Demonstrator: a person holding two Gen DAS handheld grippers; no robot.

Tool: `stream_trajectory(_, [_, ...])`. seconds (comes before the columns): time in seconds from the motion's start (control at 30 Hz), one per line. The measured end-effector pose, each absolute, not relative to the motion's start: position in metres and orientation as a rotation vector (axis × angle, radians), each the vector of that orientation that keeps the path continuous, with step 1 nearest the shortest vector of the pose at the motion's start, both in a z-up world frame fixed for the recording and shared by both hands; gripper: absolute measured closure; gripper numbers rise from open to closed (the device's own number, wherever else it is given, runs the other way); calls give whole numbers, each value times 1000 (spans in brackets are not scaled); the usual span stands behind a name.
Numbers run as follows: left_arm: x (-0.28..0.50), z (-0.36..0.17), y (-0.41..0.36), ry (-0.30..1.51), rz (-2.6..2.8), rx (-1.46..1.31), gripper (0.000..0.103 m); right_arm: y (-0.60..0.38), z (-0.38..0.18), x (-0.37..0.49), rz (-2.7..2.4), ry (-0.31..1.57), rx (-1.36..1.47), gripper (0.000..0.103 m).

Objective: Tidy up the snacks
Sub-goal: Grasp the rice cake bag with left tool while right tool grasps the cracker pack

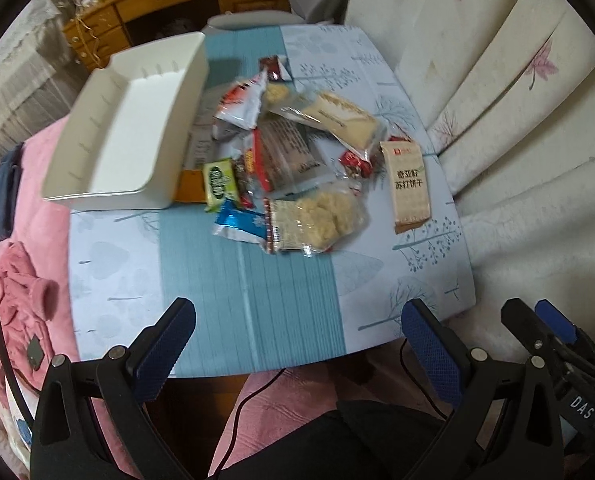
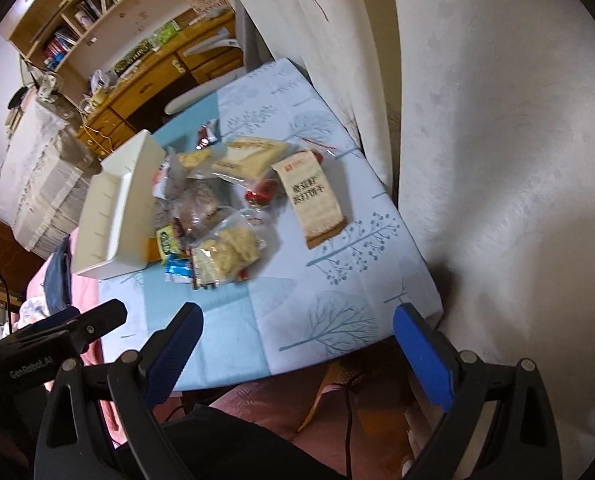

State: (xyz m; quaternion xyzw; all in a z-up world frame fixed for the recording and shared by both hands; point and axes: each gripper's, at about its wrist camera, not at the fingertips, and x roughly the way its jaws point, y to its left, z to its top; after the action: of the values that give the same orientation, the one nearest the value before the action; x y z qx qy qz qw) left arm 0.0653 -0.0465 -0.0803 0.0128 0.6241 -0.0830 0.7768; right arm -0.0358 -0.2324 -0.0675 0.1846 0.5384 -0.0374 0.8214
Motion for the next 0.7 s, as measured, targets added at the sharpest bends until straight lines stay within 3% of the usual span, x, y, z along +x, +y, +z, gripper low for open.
stream_trajectory(0.4, [132,-152,-80,1599,-193,14,1,-227,-85,7,-52,1141,195,7])
stream_trajectory(0.7, [176,-217,-93,1793,-107,-15,1,-211,-130,38,-15,1150,42,7])
